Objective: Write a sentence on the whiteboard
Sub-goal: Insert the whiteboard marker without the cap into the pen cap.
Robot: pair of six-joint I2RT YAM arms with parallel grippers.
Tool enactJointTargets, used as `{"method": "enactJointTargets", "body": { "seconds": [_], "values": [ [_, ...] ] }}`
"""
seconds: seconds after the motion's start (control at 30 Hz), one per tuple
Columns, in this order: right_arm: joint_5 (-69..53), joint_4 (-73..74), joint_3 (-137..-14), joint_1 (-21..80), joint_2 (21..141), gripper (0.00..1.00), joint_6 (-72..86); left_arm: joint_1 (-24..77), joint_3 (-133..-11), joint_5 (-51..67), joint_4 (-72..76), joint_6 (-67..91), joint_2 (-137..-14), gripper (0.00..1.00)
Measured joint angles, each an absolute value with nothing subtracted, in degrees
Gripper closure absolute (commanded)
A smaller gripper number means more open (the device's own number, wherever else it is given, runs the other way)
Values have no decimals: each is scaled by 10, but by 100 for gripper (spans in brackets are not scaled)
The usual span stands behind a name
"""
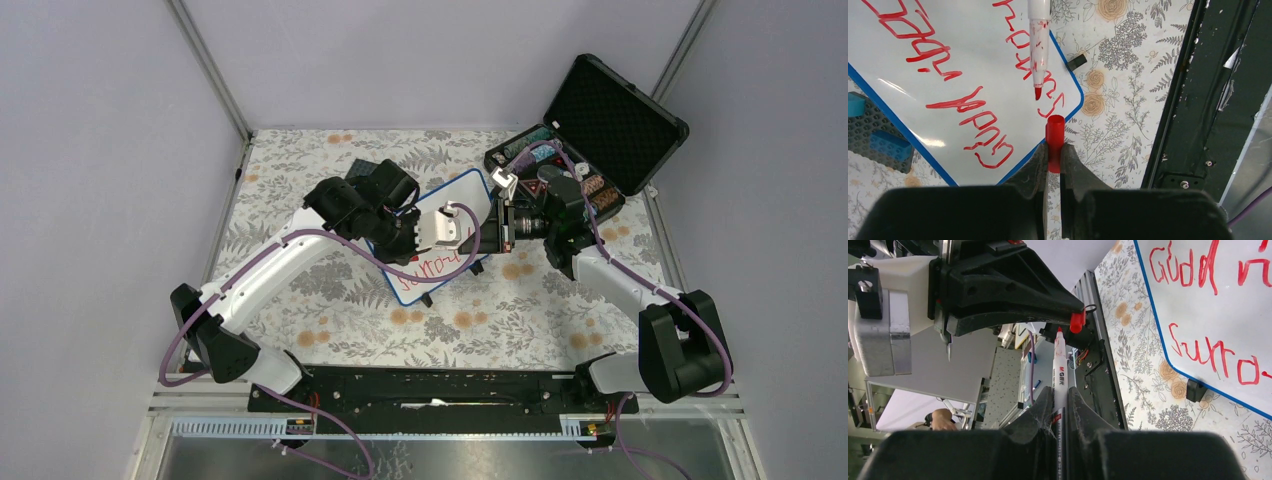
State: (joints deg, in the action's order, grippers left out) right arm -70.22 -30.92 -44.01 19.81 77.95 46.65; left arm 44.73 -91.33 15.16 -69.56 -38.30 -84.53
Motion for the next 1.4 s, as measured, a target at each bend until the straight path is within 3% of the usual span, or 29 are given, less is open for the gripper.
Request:
{"method": "enactJointTargets", "body": {
  "seconds": [1.4],
  "values": [
    [-713,-233,-443,219,780,100,403,461,-899,176,-672,-391,-826,100]
  ]
}}
